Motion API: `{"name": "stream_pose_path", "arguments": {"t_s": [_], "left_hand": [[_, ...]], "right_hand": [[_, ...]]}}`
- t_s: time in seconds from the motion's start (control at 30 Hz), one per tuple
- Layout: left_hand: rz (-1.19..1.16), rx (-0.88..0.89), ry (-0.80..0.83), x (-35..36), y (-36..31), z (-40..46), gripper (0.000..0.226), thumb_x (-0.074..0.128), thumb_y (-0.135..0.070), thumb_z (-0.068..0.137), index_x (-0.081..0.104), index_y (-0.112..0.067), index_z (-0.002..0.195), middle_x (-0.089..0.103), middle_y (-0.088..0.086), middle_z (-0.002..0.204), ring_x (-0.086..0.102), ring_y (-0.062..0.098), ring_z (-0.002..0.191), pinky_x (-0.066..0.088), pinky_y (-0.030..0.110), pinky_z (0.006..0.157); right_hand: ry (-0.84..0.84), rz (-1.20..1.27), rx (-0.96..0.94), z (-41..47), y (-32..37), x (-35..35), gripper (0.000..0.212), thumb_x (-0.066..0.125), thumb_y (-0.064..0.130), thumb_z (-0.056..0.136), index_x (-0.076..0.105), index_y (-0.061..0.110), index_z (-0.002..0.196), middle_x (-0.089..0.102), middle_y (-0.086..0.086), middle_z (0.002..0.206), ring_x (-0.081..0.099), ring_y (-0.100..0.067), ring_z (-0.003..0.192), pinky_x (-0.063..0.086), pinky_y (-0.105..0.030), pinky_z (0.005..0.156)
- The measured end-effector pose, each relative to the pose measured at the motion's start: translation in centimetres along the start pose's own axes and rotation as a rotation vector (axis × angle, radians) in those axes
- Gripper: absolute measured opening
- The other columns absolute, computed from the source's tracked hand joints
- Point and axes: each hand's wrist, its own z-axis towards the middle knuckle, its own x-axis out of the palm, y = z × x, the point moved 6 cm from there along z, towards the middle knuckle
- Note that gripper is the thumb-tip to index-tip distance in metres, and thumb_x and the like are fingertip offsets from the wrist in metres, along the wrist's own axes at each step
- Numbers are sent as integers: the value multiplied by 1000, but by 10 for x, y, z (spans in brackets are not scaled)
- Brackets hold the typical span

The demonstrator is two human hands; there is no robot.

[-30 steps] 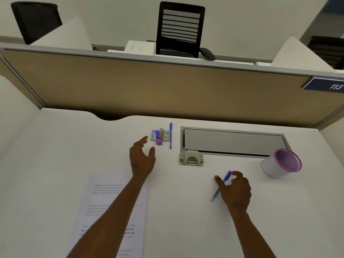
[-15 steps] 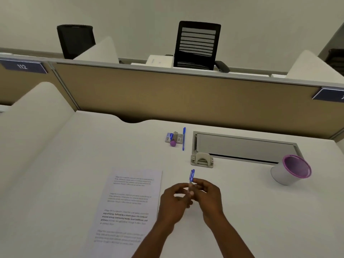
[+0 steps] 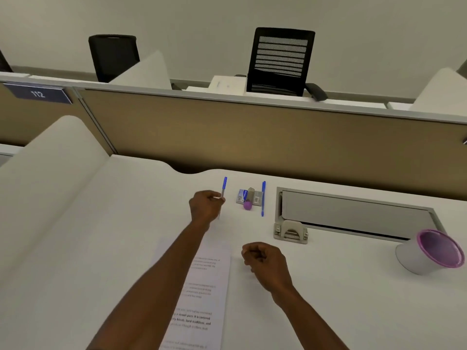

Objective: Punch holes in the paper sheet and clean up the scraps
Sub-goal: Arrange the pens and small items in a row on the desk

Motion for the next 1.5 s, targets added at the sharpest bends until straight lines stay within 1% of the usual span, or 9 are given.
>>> {"name": "stream_pose_path", "arguments": {"t_s": [0.17,0.37,0.6,0.8,0.97,1.17,1.3,1.4,1.5], "left_hand": [[143,31,42,40,3,42,24,75,-23,83,76,-7,101,74,9,103,68,23,96,54,35,93],[251,100,25,62,3,56,24,73,-22,84,76,-7,101,74,8,102,68,22,94,51,27,86],[243,131,50,65,6,52,24,66,-20,88,74,-6,106,73,9,108,67,22,101,50,25,88],[276,225,88,67,7,42,23,59,-14,92,74,-7,108,72,10,112,67,22,101,51,26,86],[268,228,92,67,10,42,23,61,-15,92,73,-5,108,72,11,110,67,22,100,52,28,87],[196,217,58,56,12,36,23,63,-13,91,73,-4,109,71,12,114,66,24,105,51,33,99],[135,215,24,38,20,17,23,65,-13,90,71,-4,111,71,13,114,66,25,105,51,36,100],[62,242,-11,20,25,-7,21,67,-12,89,72,-6,109,72,10,112,67,22,103,52,34,99],[13,292,-40,-1,29,-32,16,68,-11,88,75,-10,103,74,3,102,67,13,93,54,25,92]], "right_hand": [[-23,-22,35,5,-22,-5,7,72,22,85,75,27,88,76,8,82,71,-9,78,59,-30,76],[-72,-60,13,8,-35,-15,8,74,22,84,76,29,87,75,12,81,71,-7,76,57,-23,76],[-62,-49,-3,13,-33,-9,10,72,20,86,76,29,90,76,10,83,71,-8,79,56,-22,77],[-63,-72,-2,13,-32,-6,8,74,19,84,76,27,86,75,13,82,68,-1,77,51,-10,70],[-62,-82,-1,14,-35,-7,8,74,19,84,76,26,86,75,13,83,67,0,77,50,-9,69],[-69,-80,-17,11,-36,-7,10,74,17,84,77,26,86,75,16,81,67,2,77,48,-7,68],[-75,-76,-25,6,-36,-7,9,74,20,84,77,27,88,75,16,82,67,2,79,49,-7,69],[-95,-67,-16,2,-35,-7,8,74,21,84,76,29,88,75,17,82,67,4,79,49,-7,70],[-96,-66,-16,-4,-33,-6,8,74,22,84,76,28,89,75,16,83,68,3,79,51,-12,74]]}}
